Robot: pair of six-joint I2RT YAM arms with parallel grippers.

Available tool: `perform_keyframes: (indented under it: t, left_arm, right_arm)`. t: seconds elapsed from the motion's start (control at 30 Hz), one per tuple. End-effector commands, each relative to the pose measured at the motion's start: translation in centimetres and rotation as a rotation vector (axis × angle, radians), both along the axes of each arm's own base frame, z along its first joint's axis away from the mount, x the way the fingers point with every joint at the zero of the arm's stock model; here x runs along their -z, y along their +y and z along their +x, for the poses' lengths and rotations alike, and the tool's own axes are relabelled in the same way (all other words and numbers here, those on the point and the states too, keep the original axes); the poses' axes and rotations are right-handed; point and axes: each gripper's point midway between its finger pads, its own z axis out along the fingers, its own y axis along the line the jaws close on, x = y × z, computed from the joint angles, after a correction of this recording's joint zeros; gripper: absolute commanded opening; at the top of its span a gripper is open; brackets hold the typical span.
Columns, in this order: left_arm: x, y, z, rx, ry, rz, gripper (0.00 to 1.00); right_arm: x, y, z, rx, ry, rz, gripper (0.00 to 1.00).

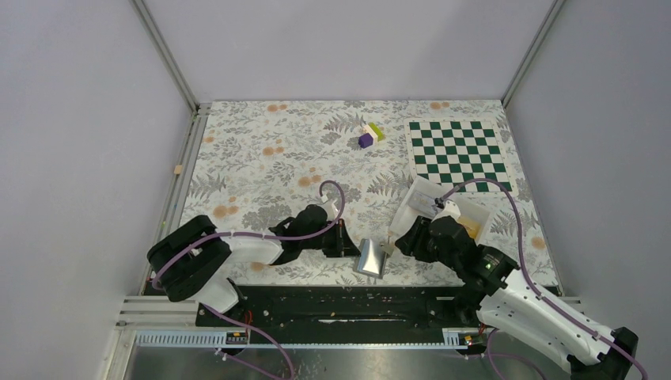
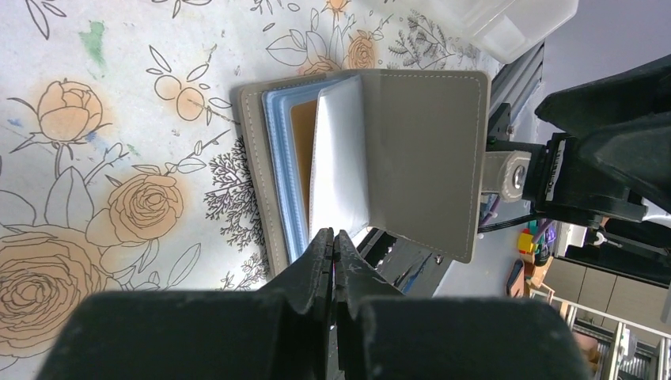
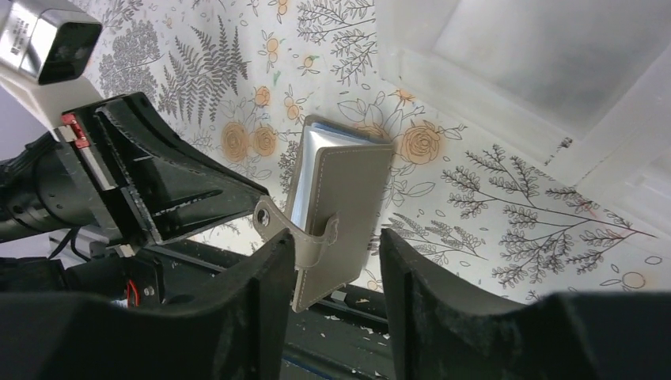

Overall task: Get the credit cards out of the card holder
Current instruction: Open the card holder at the center of the board.

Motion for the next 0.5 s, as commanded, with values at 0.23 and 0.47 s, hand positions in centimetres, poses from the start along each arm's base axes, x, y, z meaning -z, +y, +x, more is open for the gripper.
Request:
perform_keyframes:
  t: [0.23,0.47]
  left_arm:
    - [-2.5,-2.9,-0.2,0.046,-0.030,-0.085,0.03]
    - [-4.5,-5.5,-1.6,0.100,-0.062,-0.095,0.05]
  right_arm:
    - [-2.6,1.9,1.0,-0.038,-0.011,0.034,0.78]
    - [-2.8,1.8,0.8,-0.035,-0.007,0.038,0.77]
